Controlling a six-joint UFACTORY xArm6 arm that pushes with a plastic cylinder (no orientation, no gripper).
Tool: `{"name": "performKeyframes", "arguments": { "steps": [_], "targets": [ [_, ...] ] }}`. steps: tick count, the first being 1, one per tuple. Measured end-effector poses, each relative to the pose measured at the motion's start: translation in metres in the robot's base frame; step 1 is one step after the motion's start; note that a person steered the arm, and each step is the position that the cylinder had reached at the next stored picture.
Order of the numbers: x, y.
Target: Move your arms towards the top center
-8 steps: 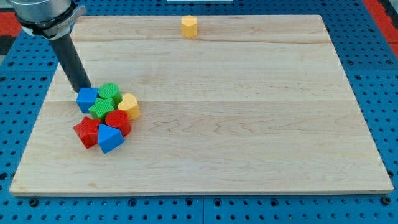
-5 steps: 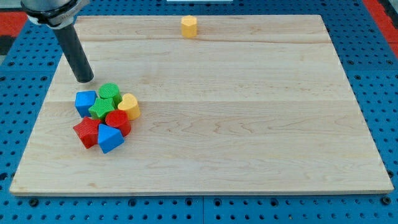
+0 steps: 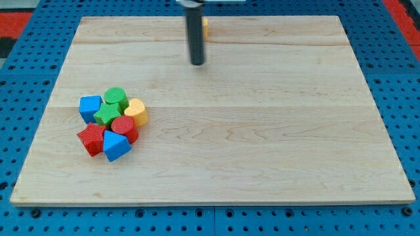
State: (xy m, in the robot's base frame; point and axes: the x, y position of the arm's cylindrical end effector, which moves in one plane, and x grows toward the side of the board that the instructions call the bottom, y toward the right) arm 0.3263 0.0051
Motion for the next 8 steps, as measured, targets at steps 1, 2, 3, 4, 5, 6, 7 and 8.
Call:
{"name": "performKeyframes", "arguments": {
  "steps": [1,2,3,4,5,6,7,8],
  "targets": [
    [-0.002,0.074],
    [-0.011,0.152],
    [-0.036,0.189],
    [-0.059,0.163],
    [-0.073,0.112],
    [-0.100,0.059],
    [-0.134,0.040],
    [-0.124,0.006]
  ]
}}
